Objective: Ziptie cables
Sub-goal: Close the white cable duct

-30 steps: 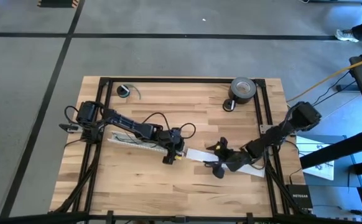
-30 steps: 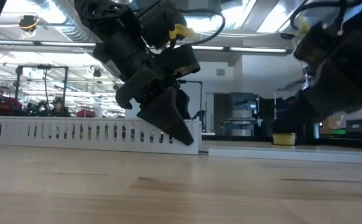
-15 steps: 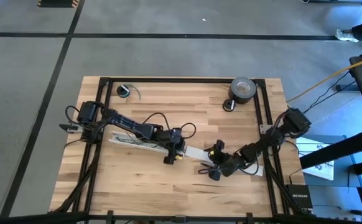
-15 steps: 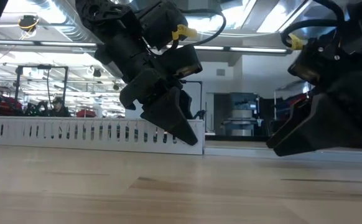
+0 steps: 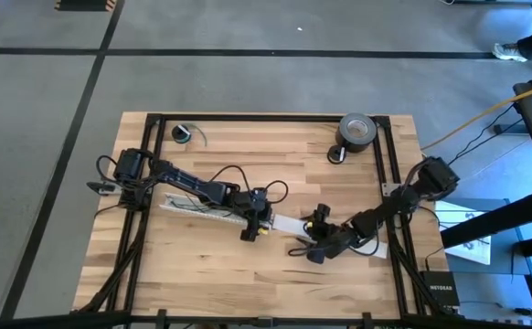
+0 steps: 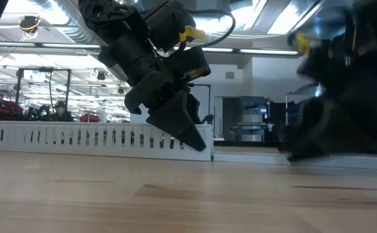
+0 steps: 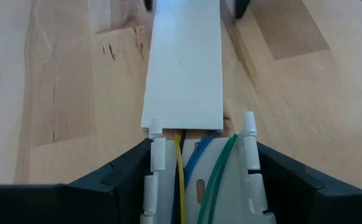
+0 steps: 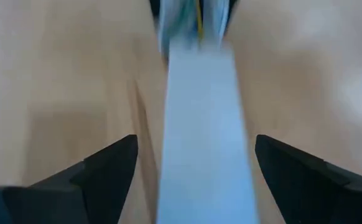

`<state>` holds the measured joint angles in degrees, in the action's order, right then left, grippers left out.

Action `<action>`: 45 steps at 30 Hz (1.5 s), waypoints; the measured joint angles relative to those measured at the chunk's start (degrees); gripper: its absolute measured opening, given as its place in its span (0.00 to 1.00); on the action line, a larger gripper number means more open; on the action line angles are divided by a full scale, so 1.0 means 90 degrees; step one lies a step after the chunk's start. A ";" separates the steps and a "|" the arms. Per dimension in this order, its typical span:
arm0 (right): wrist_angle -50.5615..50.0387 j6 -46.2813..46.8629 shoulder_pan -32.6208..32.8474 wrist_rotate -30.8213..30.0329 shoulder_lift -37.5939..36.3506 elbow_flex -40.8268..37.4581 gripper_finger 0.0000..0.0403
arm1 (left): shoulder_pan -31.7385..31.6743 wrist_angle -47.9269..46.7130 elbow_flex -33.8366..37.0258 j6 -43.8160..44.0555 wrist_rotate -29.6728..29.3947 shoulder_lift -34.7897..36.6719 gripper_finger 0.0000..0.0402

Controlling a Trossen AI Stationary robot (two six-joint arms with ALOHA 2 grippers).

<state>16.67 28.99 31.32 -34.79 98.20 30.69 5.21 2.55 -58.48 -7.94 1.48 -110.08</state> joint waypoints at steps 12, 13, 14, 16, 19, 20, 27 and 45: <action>0.0106 0.0488 -0.0061 0.0327 0.0419 0.0018 0.65 | -0.0002 0.0005 0.0000 0.0000 0.0002 0.0000 0.56; 0.0084 0.0491 -0.0061 0.0320 0.0416 0.0015 0.62 | 0.0001 0.0005 0.0000 0.0000 0.0000 0.0000 0.56; 0.0075 0.0492 -0.0061 0.0313 0.0416 0.0013 0.58 | 0.0000 0.0005 0.0000 0.0000 0.0000 0.0000 0.56; 0.0074 0.0490 -0.0061 0.0300 0.0416 0.0016 0.51 | -0.0002 0.0007 0.0000 0.0000 0.0000 0.0000 0.56; 0.0039 0.0448 -0.0066 0.0321 0.0378 0.0025 0.50 | -0.0001 0.0010 0.0000 0.0000 0.0000 0.0000 0.56; 0.0038 0.0443 -0.0066 0.0324 0.0375 0.0025 0.50 | 0.0001 0.0010 0.0000 0.0000 0.0000 0.0000 0.56; -0.0146 0.0403 -0.0075 0.0473 -0.0025 -0.0007 0.50 | 0.0018 -0.0109 -0.0122 0.0034 0.0000 -0.0007 0.56; -0.1181 0.0035 -0.0092 0.0640 -0.1694 0.0005 0.16 | 0.0042 -0.0597 -0.0344 0.0060 -0.0023 0.0229 0.56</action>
<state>6.04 29.30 30.49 -29.03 82.96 30.74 5.58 -2.83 -61.57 -7.40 1.27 -108.02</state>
